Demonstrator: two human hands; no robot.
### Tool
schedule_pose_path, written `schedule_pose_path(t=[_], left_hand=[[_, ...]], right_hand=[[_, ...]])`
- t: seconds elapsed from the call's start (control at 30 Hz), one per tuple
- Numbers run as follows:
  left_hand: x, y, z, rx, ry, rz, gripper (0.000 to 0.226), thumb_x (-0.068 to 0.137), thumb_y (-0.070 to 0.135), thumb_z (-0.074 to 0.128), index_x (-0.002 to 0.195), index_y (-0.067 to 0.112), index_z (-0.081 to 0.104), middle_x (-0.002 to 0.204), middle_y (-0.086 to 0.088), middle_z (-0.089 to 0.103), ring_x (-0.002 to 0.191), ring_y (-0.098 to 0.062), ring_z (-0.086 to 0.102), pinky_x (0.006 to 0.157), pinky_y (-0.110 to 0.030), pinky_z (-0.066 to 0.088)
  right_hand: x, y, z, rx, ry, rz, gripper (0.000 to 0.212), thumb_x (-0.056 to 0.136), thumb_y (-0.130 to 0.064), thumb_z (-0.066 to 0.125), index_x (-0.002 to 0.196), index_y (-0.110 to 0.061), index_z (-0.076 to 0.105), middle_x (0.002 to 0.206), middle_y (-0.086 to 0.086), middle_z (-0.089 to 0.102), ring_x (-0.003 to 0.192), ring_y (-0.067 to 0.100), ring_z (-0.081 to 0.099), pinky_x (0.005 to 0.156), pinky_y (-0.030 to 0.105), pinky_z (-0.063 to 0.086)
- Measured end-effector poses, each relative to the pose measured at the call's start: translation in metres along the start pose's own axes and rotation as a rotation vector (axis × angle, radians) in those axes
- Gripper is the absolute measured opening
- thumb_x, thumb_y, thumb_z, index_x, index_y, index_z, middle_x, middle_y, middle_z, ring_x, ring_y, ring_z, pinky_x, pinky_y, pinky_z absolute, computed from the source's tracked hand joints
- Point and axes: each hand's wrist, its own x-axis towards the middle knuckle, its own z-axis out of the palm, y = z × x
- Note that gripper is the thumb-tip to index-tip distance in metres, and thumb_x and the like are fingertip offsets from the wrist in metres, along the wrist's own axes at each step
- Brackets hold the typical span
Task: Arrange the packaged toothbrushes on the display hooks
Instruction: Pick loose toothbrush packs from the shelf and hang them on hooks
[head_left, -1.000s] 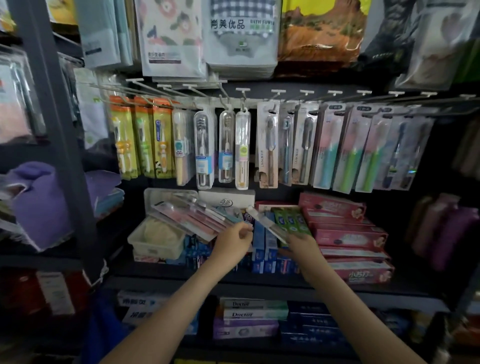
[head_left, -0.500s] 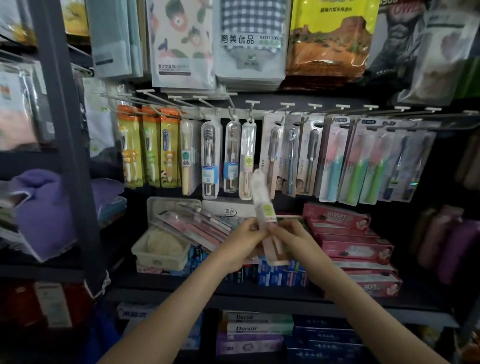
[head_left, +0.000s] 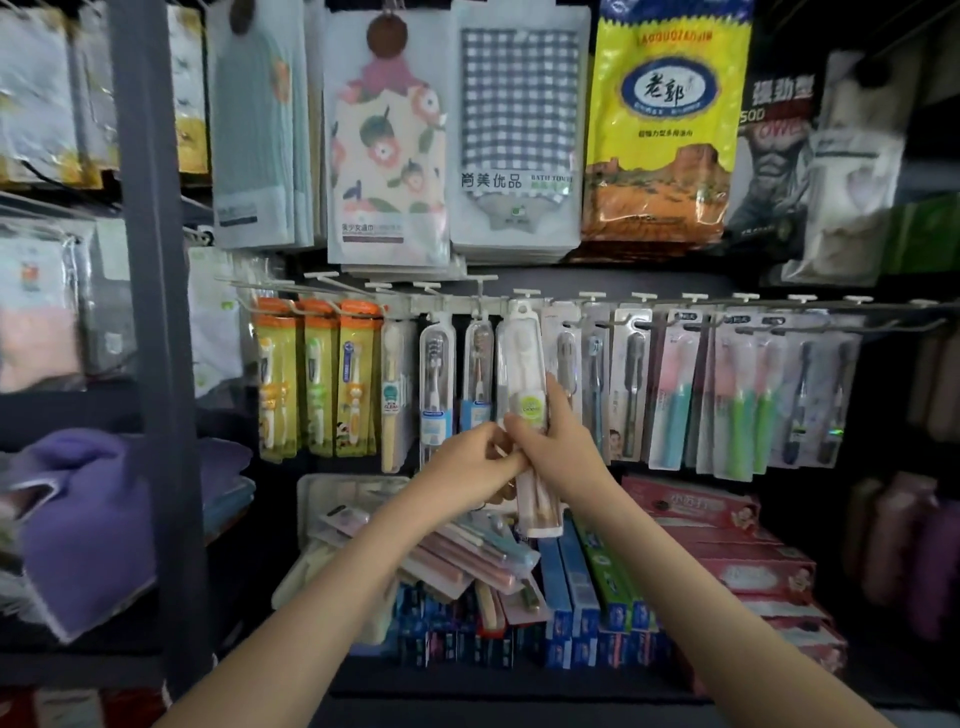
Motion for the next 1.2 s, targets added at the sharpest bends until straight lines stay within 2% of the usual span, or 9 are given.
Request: schedule_pose_path(t=[0.13,0.3,0.47,0.6,0.77,0.9,1.03,1.13,1.2], left_hand=[[0.005,0.002,-0.009,-0.177,-0.027,-0.045,0.025,0.094,0.032,0.055,0.111,0.013,0.055,0.092,0.004,0.064,0.07,-0.001,0.064,0.055,-0.01,0.05],[0.012,0.0,-0.015,-0.341,-0.063,-0.086,0.029,0.092,0.03,0.058,0.114,0.01,0.056,0.095,-0.01,0.068,0.071,-0.014,0.07,0.064,-0.024,0.057],[0.014,-0.008,-0.026,-0.418,-0.14,-0.074,0.027,0.088,0.035,0.064,0.108,0.016,0.06,0.084,-0.008,0.068,0.071,-0.017,0.069,0.068,-0.029,0.057],[0.014,-0.015,-0.033,-0.212,-0.025,-0.034,0.017,0.091,0.029,0.058,0.105,0.019,0.061,0.075,-0.004,0.071,0.067,-0.012,0.068,0.066,-0.027,0.058],[0.021,-0.024,-0.031,-0.006,0.107,0.022,0.016,0.094,0.031,0.052,0.107,0.024,0.058,0.089,0.004,0.066,0.078,-0.015,0.068,0.076,-0.033,0.058],[0.024,-0.031,-0.027,0.198,0.199,0.099,0.031,0.095,0.031,0.051,0.125,0.024,0.05,0.106,0.007,0.059,0.081,-0.011,0.062,0.071,-0.026,0.05],[0.016,-0.057,-0.022,0.394,0.215,0.067,0.043,0.095,0.031,0.05,0.135,0.019,0.042,0.135,-0.003,0.048,0.097,-0.017,0.059,0.087,-0.032,0.048],[0.004,-0.08,-0.021,0.375,0.208,-0.004,0.043,0.095,0.03,0.05,0.136,0.019,0.042,0.134,-0.003,0.046,0.097,-0.017,0.06,0.088,-0.034,0.049],[-0.004,-0.096,-0.02,0.386,0.203,-0.043,0.041,0.095,0.028,0.051,0.134,0.017,0.045,0.131,-0.004,0.048,0.098,-0.015,0.057,0.088,-0.032,0.048]], right_hand=[[0.01,-0.006,0.005,-0.027,0.048,0.062,0.071,0.095,-0.036,0.049,0.151,-0.022,0.009,0.112,0.005,0.055,0.09,0.013,0.049,0.079,0.026,0.04],[0.02,-0.014,0.008,-0.041,0.062,0.072,0.068,0.096,-0.034,0.048,0.151,-0.018,0.011,0.098,0.001,0.052,0.083,0.013,0.052,0.068,0.025,0.043],[0.021,-0.017,0.006,-0.04,0.092,0.09,0.068,0.095,-0.035,0.047,0.15,-0.013,0.014,0.119,0.009,0.051,0.102,0.022,0.056,0.086,0.034,0.045],[0.021,-0.014,0.005,0.017,0.073,0.126,0.057,0.095,-0.032,0.048,0.145,-0.012,0.028,0.122,0.013,0.055,0.102,0.022,0.059,0.087,0.04,0.048],[0.038,-0.003,0.002,0.024,0.063,0.171,0.05,0.084,-0.046,0.052,0.124,-0.016,0.052,0.108,0.009,0.063,0.092,0.023,0.059,0.087,0.043,0.048],[0.049,0.011,0.009,-0.076,0.021,0.163,0.068,0.094,-0.043,0.045,0.15,-0.018,0.015,0.139,0.013,0.045,0.111,0.027,0.054,0.096,0.04,0.043],[0.058,0.03,0.021,-0.126,0.013,0.149,0.075,0.099,-0.037,0.04,0.15,-0.022,-0.012,0.157,0.011,0.017,0.131,0.032,0.042,0.101,0.037,0.036],[0.072,0.038,0.026,-0.164,0.023,0.13,0.074,0.1,-0.038,0.036,0.149,-0.021,-0.016,0.155,0.014,0.023,0.102,0.025,0.057,0.078,0.03,0.043],[0.081,0.045,0.031,-0.237,-0.04,0.185,0.077,0.099,-0.044,0.035,0.149,-0.018,-0.017,0.148,0.02,0.034,0.112,0.032,0.055,0.091,0.039,0.044]])
